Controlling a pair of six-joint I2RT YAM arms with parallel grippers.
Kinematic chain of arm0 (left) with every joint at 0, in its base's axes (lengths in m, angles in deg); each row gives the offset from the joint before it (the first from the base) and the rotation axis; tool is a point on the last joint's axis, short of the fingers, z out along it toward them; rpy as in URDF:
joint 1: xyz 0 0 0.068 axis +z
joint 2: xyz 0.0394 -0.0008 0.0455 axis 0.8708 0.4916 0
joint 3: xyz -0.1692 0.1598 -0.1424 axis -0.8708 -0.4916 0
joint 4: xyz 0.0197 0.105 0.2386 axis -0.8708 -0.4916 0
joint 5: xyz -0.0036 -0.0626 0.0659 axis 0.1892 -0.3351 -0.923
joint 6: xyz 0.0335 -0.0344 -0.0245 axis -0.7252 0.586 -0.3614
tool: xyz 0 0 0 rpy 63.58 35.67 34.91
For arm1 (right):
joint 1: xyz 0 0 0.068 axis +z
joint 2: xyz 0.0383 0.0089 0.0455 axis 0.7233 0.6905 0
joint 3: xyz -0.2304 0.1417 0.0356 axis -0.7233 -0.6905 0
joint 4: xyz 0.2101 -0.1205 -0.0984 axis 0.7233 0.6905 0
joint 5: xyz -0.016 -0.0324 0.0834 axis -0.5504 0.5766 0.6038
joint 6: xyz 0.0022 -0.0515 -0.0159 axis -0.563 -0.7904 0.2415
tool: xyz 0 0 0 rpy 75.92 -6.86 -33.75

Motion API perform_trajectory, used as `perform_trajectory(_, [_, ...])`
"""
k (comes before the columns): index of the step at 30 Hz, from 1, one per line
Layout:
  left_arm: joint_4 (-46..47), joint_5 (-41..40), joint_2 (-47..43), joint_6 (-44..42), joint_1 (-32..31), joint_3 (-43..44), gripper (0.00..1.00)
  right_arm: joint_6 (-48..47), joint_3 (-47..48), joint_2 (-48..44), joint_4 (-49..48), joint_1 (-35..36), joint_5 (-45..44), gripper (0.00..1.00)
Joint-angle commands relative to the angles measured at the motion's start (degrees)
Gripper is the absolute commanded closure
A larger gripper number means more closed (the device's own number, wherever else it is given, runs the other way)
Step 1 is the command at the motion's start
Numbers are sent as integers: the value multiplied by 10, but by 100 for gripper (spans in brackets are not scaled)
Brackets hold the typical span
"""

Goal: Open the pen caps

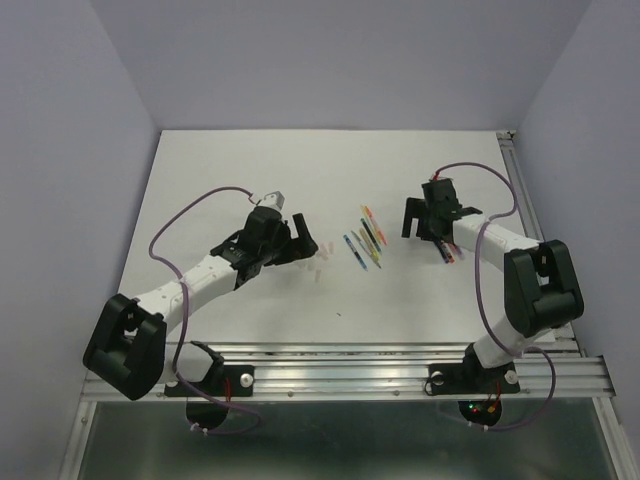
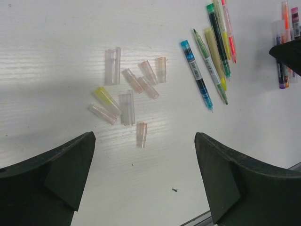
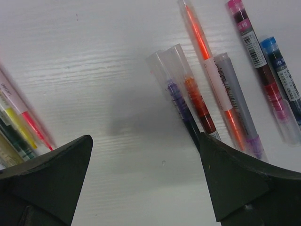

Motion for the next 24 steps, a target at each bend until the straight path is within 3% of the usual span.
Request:
perform_trajectory(1, [-14, -12, -30, -15, -3, -1, 1, -16, 13, 26, 4, -10, -2, 0])
perform_trajectory(16, [-27, -29, -32, -16, -4, 2, 1, -10, 14, 58, -1, -31, 34, 0])
perform_trajectory(24, [-29, -30, -41, -15, -4, 1, 1, -1, 0, 62, -1, -32, 67, 9])
